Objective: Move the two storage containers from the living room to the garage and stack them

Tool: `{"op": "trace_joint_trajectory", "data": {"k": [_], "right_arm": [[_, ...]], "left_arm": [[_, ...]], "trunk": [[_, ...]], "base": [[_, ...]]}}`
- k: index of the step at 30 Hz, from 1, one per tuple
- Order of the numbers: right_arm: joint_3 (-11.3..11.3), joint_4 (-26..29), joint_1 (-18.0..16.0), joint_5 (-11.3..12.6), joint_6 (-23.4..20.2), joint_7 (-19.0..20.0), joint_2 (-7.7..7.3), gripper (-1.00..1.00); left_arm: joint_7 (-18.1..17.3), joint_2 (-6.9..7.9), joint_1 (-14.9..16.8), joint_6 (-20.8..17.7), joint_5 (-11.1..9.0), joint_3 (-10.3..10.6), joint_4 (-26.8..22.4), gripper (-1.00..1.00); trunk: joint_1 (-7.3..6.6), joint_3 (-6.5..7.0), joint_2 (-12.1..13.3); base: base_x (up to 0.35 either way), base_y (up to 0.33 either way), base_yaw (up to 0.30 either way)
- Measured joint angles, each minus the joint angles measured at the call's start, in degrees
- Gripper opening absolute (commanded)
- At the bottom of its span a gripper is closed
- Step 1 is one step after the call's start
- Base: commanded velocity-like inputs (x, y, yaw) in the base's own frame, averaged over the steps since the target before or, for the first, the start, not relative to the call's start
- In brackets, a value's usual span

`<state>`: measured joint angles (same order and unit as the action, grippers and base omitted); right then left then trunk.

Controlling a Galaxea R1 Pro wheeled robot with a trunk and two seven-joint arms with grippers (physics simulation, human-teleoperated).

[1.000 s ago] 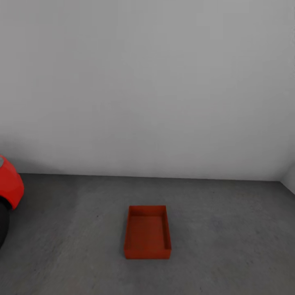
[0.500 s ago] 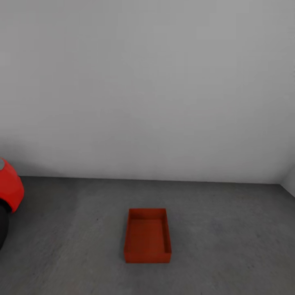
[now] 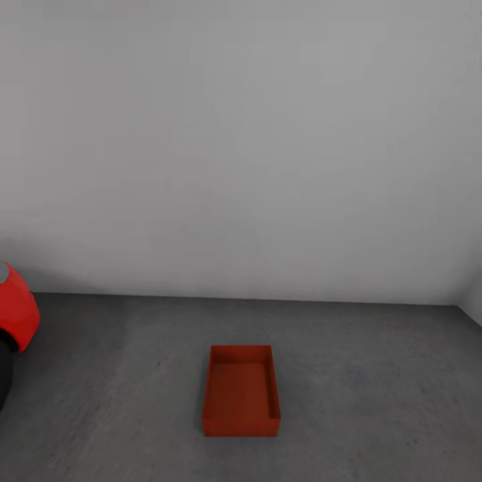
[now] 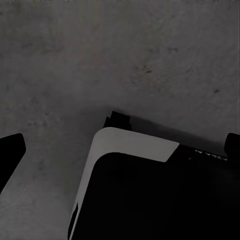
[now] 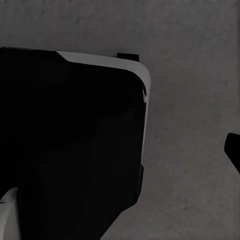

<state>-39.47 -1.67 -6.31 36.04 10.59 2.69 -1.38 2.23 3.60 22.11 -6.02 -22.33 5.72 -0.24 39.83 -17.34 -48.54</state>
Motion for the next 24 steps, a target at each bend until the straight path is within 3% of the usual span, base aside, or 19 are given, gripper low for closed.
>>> {"op": "trace_joint_trajectory", "data": {"k": [24], "right_arm": [[0.5, 0.0, 0.0, 0.4, 0.1, -0.5, -0.09, 1.0]], "left_arm": [[0.0, 0.0, 0.0, 0.0, 0.0, 0.0, 0.0, 1.0]], "trunk": [[0.0, 2.25, 0.0]], "base": [[0.0, 0.0, 0.0]]}}
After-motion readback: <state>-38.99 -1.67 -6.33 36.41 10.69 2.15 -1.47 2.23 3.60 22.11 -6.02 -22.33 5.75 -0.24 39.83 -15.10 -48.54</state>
